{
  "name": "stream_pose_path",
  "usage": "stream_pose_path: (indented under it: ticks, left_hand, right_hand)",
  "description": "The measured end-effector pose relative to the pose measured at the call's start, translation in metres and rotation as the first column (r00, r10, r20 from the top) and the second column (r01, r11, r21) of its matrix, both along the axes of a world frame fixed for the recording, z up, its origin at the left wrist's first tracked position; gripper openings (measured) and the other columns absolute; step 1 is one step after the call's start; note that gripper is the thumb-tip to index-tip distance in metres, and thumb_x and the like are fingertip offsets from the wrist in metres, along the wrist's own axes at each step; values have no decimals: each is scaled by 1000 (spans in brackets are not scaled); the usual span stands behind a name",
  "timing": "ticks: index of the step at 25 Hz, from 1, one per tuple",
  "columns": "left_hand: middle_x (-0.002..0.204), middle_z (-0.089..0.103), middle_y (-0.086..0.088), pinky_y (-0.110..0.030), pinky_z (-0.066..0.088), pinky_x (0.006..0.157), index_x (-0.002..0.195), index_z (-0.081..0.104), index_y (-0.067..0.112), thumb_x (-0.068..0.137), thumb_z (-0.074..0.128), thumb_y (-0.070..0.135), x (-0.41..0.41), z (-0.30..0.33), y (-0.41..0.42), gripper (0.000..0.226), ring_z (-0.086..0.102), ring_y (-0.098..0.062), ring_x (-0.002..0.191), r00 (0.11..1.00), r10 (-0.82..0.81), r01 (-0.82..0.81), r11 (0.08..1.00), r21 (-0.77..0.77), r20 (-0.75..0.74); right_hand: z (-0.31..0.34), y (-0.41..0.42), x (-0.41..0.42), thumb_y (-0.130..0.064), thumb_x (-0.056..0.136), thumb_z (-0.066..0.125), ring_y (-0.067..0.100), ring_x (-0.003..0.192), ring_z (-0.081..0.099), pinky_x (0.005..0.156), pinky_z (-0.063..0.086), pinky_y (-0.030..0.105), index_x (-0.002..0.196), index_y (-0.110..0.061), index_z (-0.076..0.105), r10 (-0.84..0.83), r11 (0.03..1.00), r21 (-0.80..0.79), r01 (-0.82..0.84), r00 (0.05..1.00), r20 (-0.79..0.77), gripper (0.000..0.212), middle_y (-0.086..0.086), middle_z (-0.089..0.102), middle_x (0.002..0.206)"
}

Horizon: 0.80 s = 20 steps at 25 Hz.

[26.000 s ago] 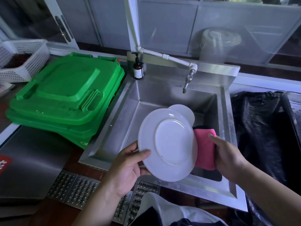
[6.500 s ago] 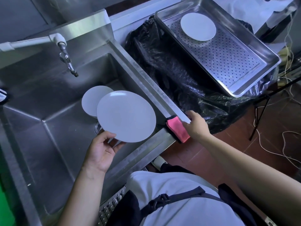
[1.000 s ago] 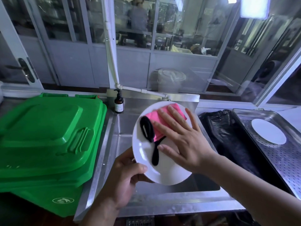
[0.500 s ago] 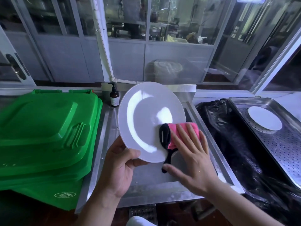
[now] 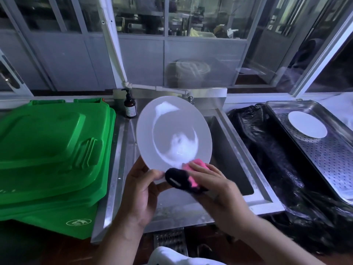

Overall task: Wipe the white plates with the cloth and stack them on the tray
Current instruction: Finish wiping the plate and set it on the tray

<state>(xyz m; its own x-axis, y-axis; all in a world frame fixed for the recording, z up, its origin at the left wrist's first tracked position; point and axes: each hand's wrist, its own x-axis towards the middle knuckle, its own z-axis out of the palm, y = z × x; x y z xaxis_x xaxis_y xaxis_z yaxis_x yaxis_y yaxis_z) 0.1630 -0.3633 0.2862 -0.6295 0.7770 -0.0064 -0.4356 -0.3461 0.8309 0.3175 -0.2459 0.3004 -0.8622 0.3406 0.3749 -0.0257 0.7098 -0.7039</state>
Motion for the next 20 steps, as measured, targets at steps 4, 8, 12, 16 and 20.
stream_pose_path:
  ticks: [4,8,12,16,20]
  left_hand:
    - [125,69,-9,-46,61,72,123,71,28,67,64,10,-2,-15,1,59,66,-28,109,990,6,7,996,-92,138]
    - [111,74,-6,-41,61,69,108,78,26,71,57,9,11,-23,8,46,69,-23,103,961,-27,66,989,-132,277]
    - [111,76,-10,-39,61,66,107,78,20,88,48,-3,18,-32,11,42,72,-21,94,924,-27,93,984,-155,383]
    - [110,75,-14,-41,63,65,114,72,9,90,49,-3,25,-49,16,36,75,-21,88,856,7,140,959,-245,518]
    - [93,76,-15,-43,65,65,103,72,0,88,54,-2,35,-53,28,24,74,-25,80,792,28,213,924,-318,610]
  right_hand:
    - [35,34,18,-10,91,67,4,85,63,79,48,23,113,-29,76,41,843,-538,15,995,92,30,-9,73,91]
    - [12,41,12,-15,93,64,9,77,60,69,45,26,115,-29,72,-345,938,61,340,923,172,27,1,72,93]
    - [-34,8,15,-19,85,49,14,148,31,122,16,27,148,-28,48,-211,965,224,139,916,340,63,-5,44,155]
    - [-63,2,42,-30,85,54,13,153,18,124,16,39,157,-27,27,-208,944,323,62,873,441,77,-6,28,162]
    - [-72,15,46,1,69,75,20,117,65,98,53,40,130,-17,65,-314,890,414,190,915,255,64,-4,68,129]
